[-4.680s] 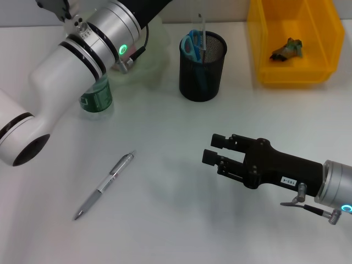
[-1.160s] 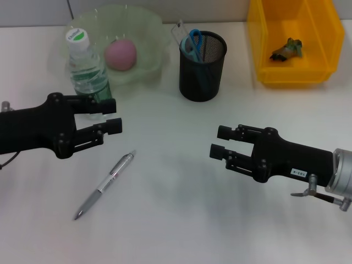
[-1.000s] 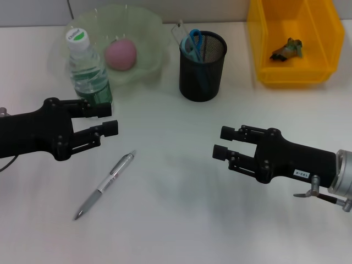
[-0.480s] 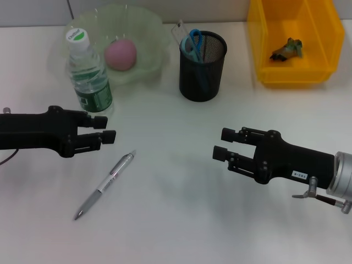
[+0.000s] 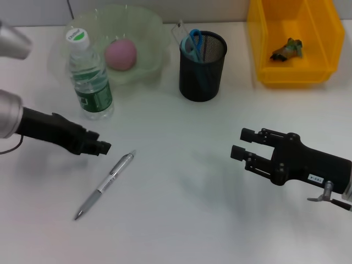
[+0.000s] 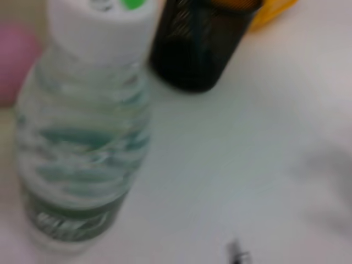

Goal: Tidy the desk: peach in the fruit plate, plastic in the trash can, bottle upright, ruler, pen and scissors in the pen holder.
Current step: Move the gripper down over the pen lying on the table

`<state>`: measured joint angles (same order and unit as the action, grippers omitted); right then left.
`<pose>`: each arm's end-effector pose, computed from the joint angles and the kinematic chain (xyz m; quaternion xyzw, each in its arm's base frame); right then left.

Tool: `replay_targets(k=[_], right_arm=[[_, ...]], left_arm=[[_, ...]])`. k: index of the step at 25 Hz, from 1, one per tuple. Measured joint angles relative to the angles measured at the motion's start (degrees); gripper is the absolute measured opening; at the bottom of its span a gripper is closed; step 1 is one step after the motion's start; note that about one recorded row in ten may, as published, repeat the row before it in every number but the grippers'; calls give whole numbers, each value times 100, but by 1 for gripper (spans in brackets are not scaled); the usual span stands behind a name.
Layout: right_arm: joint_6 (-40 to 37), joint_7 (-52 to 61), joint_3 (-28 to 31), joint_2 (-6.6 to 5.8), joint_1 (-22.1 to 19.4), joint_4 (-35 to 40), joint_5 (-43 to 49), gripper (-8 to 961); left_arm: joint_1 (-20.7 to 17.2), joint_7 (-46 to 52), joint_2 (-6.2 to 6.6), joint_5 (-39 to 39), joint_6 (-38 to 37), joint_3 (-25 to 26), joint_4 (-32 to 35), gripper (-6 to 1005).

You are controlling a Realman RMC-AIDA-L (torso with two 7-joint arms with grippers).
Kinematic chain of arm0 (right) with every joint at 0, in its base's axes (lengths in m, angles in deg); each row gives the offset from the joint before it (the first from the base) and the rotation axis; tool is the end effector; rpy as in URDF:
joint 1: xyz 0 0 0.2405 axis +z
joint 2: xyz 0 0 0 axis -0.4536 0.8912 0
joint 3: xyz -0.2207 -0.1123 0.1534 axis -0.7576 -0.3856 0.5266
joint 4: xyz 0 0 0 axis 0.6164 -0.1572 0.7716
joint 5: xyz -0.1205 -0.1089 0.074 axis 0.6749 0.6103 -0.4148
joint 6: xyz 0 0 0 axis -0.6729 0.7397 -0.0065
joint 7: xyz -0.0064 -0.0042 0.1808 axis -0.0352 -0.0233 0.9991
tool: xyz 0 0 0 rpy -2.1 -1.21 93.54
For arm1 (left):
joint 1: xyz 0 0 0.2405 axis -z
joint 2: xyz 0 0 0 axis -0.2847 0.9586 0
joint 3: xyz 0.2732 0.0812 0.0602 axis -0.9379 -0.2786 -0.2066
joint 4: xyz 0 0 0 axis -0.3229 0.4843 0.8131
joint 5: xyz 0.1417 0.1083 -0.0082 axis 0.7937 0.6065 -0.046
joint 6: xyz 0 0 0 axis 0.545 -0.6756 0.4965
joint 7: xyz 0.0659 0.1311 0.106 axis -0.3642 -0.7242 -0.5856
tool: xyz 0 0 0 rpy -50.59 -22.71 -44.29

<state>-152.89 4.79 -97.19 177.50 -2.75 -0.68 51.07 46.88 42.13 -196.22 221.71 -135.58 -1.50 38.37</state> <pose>0.2792 0.2786 -0.0814 -0.8915 0.2426 0.3456 0.1640 -0.2764 0.3362 -0.0344 -0.9253 -0.3587 0.0386 0.1166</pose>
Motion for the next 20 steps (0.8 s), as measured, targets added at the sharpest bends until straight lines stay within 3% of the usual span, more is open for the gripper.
replay_targets(k=[6,16,19,20], right_arm=[[94,-205,-2,15,2,-42,-3,531],[97,-319,-15,-6,-3,4,-2,531],[105,-417,-18,-8,-16,4,-2,531],[109,-443,-18,-9,-28,4,-2,531]], left_arm=[[584,1175,-34,793,-113,-790,-6,464],[940,2265,-48,935,-211,-1855,56,530],[961,2516,-59,1060,-157,-2060,58,739],[965,2625,-61,1117,-116,-2133,60,741]])
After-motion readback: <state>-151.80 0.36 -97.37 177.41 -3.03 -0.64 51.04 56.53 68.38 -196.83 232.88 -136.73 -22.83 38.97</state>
